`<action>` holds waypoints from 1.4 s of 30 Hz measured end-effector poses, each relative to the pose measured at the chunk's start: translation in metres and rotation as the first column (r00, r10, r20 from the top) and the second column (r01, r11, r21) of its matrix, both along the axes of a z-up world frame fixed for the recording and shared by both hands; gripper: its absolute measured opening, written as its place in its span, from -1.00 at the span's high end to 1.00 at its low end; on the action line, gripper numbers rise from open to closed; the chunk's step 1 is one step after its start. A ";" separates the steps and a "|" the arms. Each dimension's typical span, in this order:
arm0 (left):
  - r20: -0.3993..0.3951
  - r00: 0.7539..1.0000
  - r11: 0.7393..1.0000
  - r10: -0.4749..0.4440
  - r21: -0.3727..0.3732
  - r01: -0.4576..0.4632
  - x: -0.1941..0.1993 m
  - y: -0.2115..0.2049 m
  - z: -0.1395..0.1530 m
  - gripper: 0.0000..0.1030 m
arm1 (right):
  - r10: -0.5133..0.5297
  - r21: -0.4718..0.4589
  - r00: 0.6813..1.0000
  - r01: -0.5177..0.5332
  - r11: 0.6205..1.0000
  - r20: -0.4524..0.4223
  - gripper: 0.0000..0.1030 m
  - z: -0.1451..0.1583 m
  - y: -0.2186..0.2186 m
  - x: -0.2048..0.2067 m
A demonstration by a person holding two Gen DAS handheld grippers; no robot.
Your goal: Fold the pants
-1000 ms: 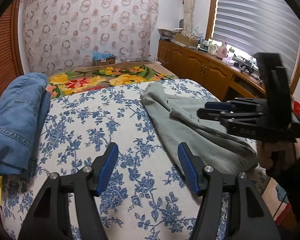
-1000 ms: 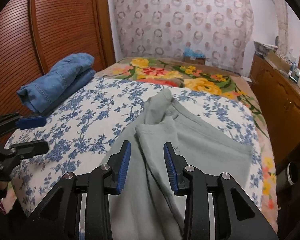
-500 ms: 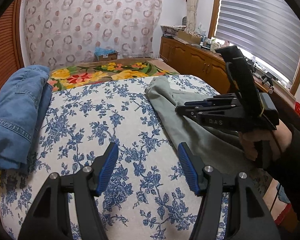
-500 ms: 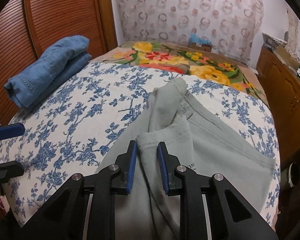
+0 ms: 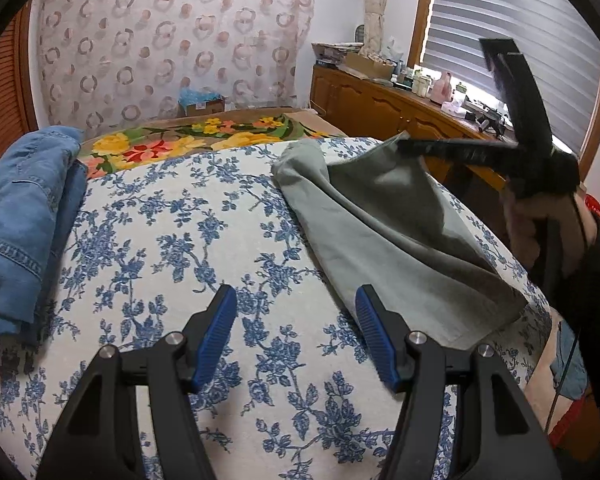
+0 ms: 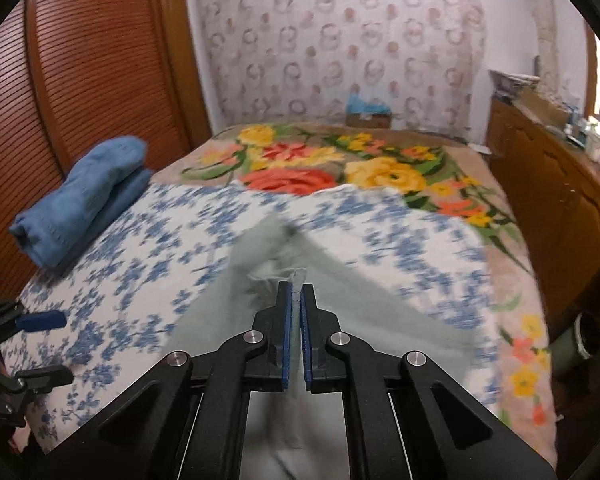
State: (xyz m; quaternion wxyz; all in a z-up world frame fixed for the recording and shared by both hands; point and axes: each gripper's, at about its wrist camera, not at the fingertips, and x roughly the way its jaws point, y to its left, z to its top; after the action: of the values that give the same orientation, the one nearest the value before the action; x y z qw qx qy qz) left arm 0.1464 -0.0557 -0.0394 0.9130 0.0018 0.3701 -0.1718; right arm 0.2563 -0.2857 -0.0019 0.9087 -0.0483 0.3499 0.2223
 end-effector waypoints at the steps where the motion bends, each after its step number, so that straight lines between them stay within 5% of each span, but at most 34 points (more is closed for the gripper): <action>1: 0.000 1.000 1.000 -0.003 0.001 0.003 0.000 -0.001 0.000 -0.19 | -0.015 -0.001 1.000 0.015 1.000 0.007 0.96 0.003 -0.008 0.002; 9: -0.004 1.000 1.000 -0.016 0.007 0.016 0.001 -0.009 -0.002 -0.19 | -0.127 -0.042 0.992 0.127 0.991 0.022 0.96 0.007 -0.063 0.020; 20: -0.016 0.999 0.999 -0.029 0.017 0.030 0.001 -0.019 -0.006 -0.19 | -0.223 -0.077 0.974 0.220 0.972 -0.037 0.96 -0.024 -0.095 0.035; 25: -0.030 0.998 0.998 -0.049 0.023 0.050 0.000 -0.027 -0.011 -0.19 | -0.261 -0.093 0.965 0.257 0.962 -0.033 0.65 -0.032 -0.099 0.033; 42: -0.107 0.991 0.994 -0.081 0.060 0.088 0.008 -0.051 -0.043 -0.19 | -0.197 -0.120 0.976 0.186 0.975 -0.091 0.51 -0.060 -0.083 0.035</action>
State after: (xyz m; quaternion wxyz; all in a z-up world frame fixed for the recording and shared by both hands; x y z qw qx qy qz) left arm 0.1548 -0.1072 -0.0822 0.8837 0.0378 0.4223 -0.1983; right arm 0.2914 -0.3689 -0.0619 0.9028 -0.0532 0.4108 0.1158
